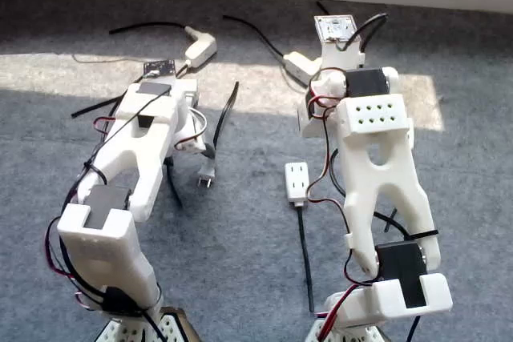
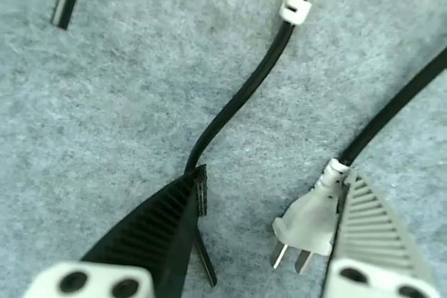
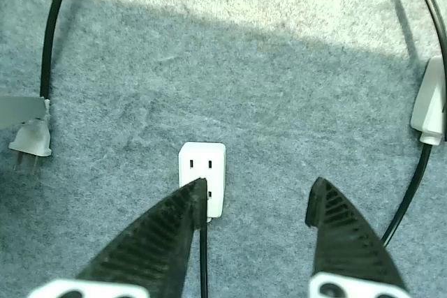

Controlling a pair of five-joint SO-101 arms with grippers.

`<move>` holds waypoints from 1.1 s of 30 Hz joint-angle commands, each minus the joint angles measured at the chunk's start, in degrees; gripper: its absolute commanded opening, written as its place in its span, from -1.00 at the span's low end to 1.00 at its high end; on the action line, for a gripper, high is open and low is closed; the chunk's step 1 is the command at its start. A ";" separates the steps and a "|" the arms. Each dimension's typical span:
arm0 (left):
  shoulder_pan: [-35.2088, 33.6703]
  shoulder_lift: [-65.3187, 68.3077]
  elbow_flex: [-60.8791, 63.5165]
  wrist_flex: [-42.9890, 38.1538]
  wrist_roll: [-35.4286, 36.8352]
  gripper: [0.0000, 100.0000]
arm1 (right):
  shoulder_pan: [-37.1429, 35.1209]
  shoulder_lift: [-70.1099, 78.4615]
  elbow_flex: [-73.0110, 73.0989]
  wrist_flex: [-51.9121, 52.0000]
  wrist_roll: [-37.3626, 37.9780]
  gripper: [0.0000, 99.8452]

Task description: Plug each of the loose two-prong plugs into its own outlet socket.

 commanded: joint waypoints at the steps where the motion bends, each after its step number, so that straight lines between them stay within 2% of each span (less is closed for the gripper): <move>1: 5.41 -2.95 -2.07 0.79 0.18 -0.40 | 0.13 -2.33 -0.31 -0.66 0.26 -0.54; 8: 12.62 -2.51 -2.24 0.44 0.26 -0.40 | 0.13 -2.33 -0.31 -0.66 0.26 -0.54; 20: 14.20 -2.86 -2.24 0.35 0.35 -0.40 | 0.13 -2.33 -0.31 -0.66 0.26 -0.54; 29: 22.11 -3.03 -3.12 0.35 0.35 -0.40 | 0.13 -2.24 -0.22 -0.66 0.26 -0.54; 33: 22.90 -3.03 -5.23 0.44 0.44 -0.40 | 0.13 -2.24 -0.22 -0.66 0.26 -0.54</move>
